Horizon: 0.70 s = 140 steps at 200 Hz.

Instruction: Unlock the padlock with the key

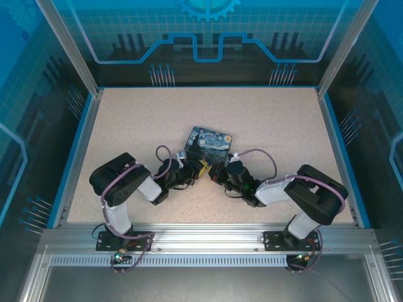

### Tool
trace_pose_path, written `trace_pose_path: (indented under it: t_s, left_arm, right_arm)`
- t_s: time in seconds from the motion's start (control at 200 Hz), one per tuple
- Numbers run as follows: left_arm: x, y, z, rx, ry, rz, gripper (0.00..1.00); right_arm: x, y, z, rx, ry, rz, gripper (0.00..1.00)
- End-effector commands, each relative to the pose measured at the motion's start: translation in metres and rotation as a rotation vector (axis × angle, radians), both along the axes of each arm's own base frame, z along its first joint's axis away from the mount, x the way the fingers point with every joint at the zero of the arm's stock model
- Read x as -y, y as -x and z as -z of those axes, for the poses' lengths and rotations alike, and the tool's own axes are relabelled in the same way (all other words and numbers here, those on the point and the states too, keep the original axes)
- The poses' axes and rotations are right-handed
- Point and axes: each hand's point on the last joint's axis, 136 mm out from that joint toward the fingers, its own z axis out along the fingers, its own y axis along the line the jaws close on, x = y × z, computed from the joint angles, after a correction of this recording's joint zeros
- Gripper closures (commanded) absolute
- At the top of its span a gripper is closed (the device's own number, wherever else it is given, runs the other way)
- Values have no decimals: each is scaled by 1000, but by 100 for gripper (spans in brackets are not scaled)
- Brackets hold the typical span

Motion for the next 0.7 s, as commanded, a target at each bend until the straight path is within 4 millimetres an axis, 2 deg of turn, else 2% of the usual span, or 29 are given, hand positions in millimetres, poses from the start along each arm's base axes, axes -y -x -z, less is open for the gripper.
trace_pose_path:
  t_s: [0.0, 0.25, 0.365, 0.48, 0.55, 0.695]
  left_arm:
    - [1, -9, -25, 90, 15, -16, 99]
    - [-2, -9, -32, 103, 11, -26, 100]
    - [-4, -9, -33, 100, 2, -34, 100]
    - [-6, -10, -32, 91, 0, -46, 100]
    - [-8, -11, -32, 81, 0, -54, 100]
    - [-12, -13, -40, 76, -10, -59, 100]
  right_arm:
    - [-7, 5, -4, -6, -52, 4, 100]
    - [-4, 2, -10, -57, -194, 96, 100]
    - [-9, 2, -13, -46, -204, 78, 99]
    - [-4, 6, -9, -28, -97, 47, 76]
    - [8, 10, -5, -16, -7, 41, 63]
    - [35, 19, -9, 43, 180, -29, 47]
